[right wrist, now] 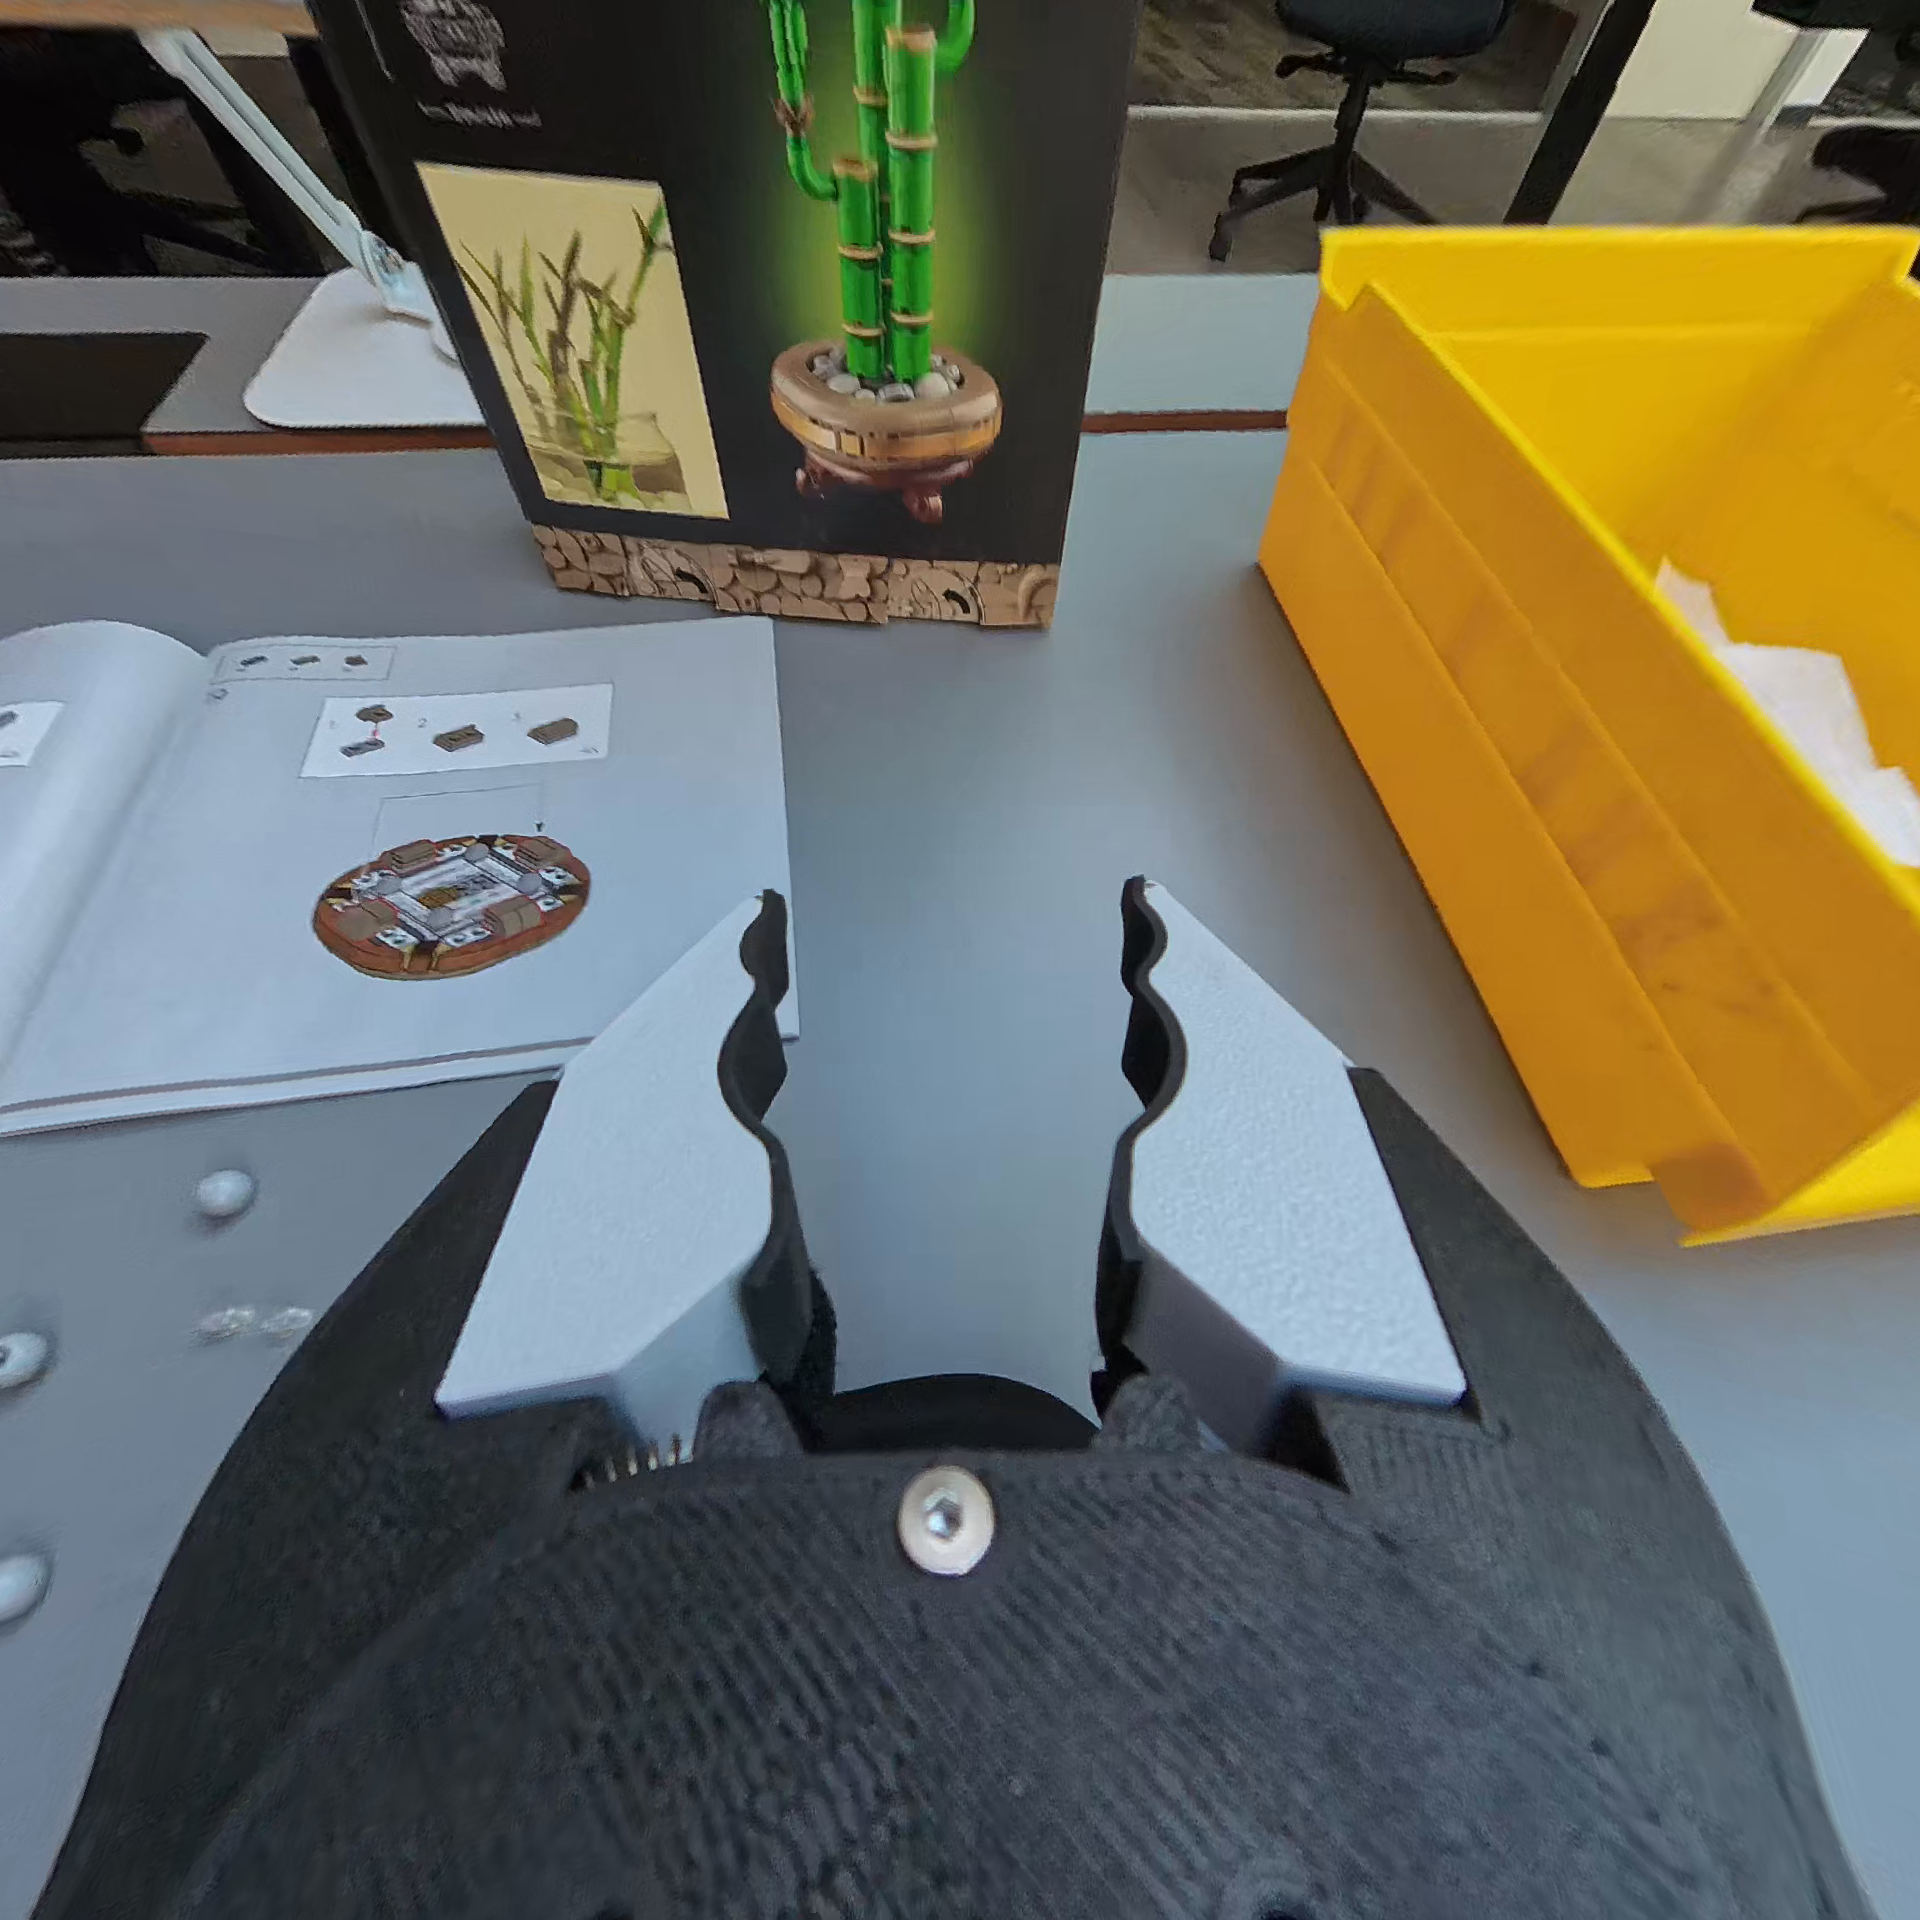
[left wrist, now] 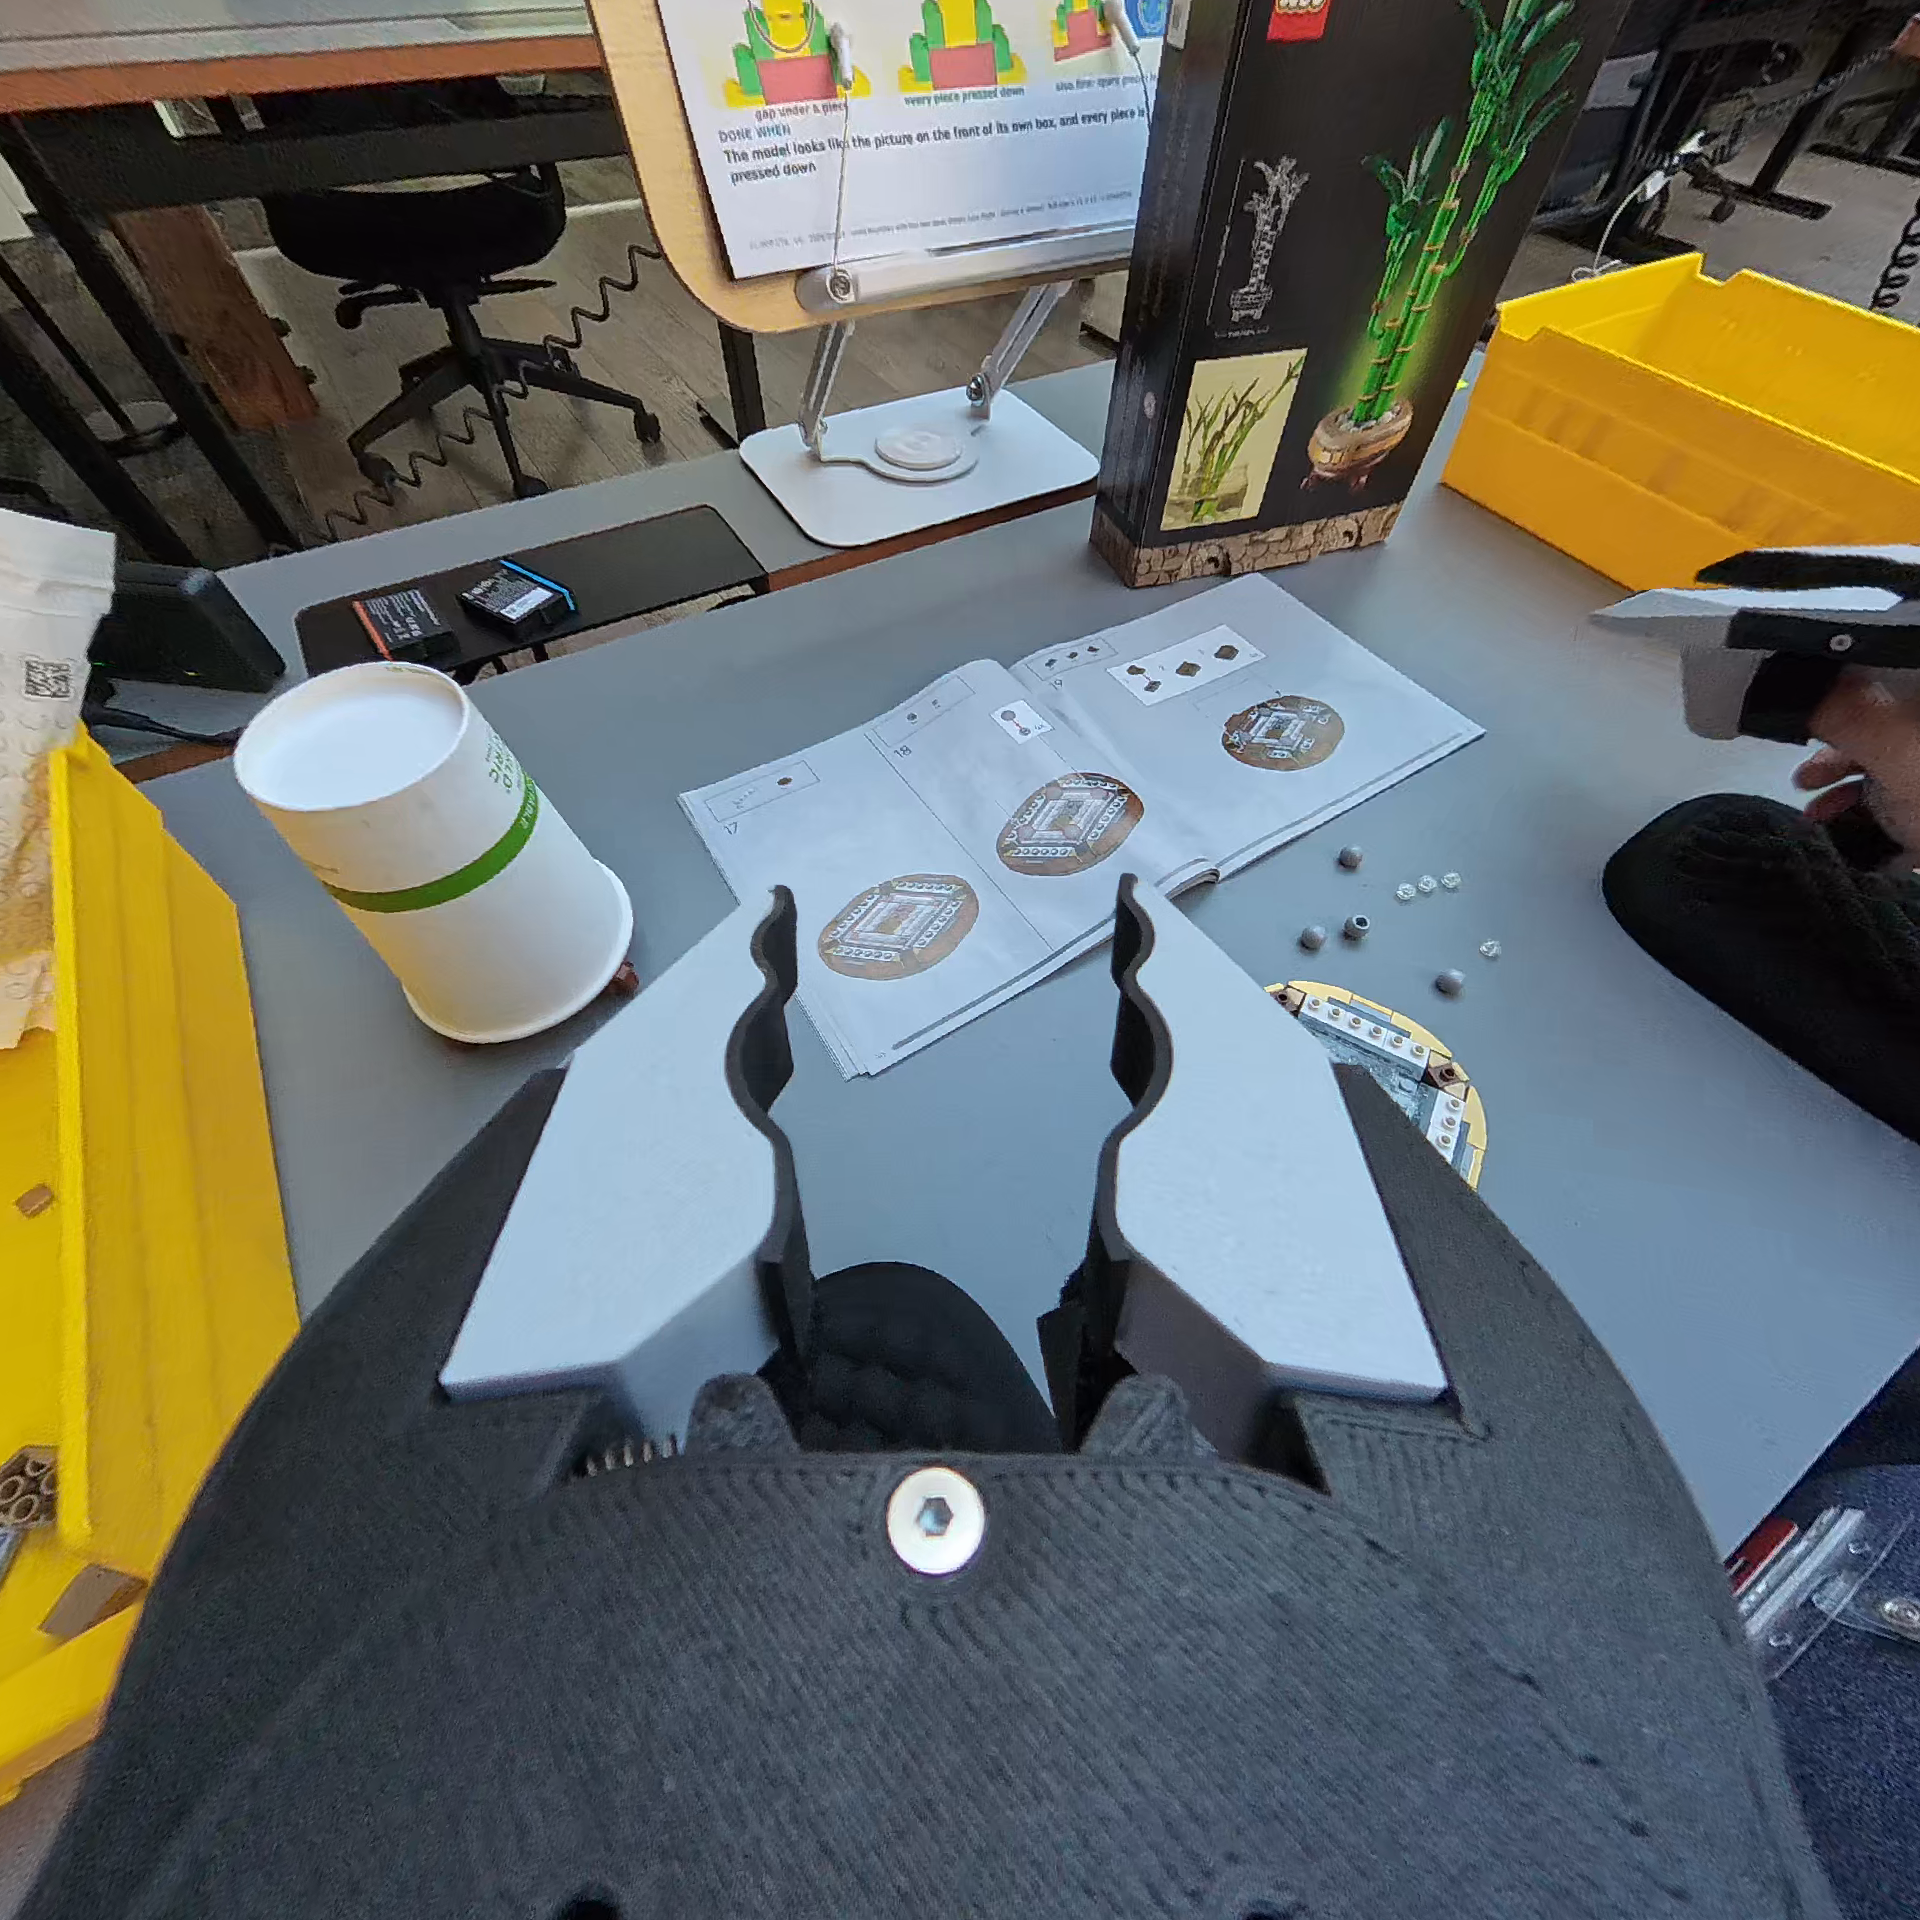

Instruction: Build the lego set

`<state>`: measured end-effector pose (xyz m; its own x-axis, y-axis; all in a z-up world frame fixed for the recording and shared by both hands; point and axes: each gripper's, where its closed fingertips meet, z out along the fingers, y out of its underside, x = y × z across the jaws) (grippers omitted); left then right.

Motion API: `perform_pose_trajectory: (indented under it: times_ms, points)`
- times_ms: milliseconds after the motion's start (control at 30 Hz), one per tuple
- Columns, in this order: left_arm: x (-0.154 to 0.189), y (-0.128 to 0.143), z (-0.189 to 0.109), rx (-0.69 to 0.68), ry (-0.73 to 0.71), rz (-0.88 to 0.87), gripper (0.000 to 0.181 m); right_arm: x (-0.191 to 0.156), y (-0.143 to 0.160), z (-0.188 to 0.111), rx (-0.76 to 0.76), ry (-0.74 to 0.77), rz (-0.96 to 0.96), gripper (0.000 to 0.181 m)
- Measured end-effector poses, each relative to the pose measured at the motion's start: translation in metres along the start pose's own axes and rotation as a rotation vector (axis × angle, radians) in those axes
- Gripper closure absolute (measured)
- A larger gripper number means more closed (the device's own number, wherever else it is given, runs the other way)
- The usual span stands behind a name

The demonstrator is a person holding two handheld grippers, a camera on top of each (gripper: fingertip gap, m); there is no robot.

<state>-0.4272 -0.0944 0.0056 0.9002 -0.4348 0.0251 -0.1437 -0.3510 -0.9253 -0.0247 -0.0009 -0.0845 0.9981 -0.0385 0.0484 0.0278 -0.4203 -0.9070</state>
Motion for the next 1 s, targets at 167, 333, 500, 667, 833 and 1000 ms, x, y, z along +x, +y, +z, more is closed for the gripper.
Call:
perform_pose_trajectory:
  times_ms: [167, 333, 500, 667, 833, 1000]
  points:
    - [-0.002, -0.014, -0.008, 0.013, -0.022, 0.022, 0.123, -0.008, -0.107, -0.073, 0.265, 0.037, -0.111, 0.12]
    - [0.008, -0.024, -0.008, 0.023, -0.008, 0.056, 0.123, -0.021, -0.156, -0.123, 0.399, 0.025, -0.139, 0.124]
    - [0.014, -0.021, -0.005, 0.003, 0.002, 0.086, 0.124, -0.028, -0.152, -0.122, 0.378, 0.034, -0.178, 0.124]
    - [0.012, -0.023, -0.007, 0.009, 0.006, 0.073, 0.124, -0.027, -0.154, -0.122, 0.386, 0.047, -0.179, 0.125]
    - [0.01, -0.023, -0.009, 0.013, 0.004, 0.064, 0.124, -0.027, -0.155, -0.122, 0.391, 0.056, -0.19, 0.126]
    - [0.011, -0.018, -0.006, 0.0, 0.009, 0.061, 0.124, -0.029, -0.152, -0.119, 0.382, 0.053, -0.194, 0.126]
